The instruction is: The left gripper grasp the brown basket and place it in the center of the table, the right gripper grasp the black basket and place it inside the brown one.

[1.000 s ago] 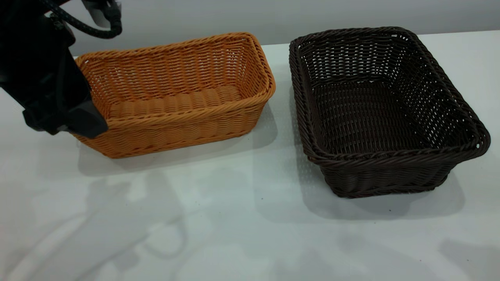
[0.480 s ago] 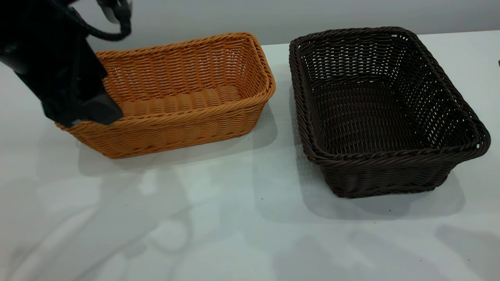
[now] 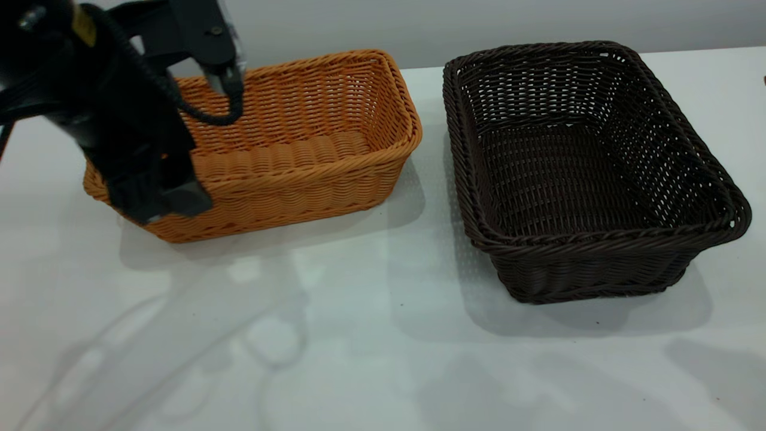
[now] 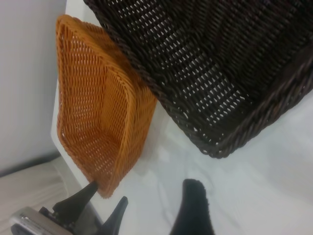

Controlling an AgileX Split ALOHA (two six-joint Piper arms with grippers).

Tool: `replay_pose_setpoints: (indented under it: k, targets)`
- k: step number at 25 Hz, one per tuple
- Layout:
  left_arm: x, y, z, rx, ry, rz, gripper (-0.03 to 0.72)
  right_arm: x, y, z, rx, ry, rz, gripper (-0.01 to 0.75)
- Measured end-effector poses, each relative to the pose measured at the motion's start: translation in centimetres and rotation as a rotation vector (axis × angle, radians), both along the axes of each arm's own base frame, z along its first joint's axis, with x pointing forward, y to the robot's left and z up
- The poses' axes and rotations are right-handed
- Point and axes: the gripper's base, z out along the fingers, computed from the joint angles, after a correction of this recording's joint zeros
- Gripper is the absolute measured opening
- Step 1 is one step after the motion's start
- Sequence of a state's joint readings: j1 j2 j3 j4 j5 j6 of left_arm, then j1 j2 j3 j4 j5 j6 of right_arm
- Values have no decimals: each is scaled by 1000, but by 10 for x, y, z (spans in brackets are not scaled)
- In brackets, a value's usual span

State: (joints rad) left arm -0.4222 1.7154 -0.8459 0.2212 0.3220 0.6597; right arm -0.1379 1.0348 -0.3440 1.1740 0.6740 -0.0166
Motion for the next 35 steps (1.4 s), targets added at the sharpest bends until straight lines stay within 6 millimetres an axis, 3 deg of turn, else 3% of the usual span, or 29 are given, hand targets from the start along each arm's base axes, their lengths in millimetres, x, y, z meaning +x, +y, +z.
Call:
replay_pose_setpoints:
  k: [8, 24, 30, 35]
  targets:
    - [14, -6, -5, 1, 8, 7, 498, 10, 0, -18, 40, 111, -29, 528]
    - [14, -6, -4, 1, 11, 12, 498, 30, 66, -55, 19, 249, -63, 528]
    - [13, -6, -4, 2, 23, 20, 498, 58, 80, -58, 21, 238, -9, 526]
    - [12, -6, -4, -9, 29, 32, 498, 61, 81, -77, 6, 316, -29, 525]
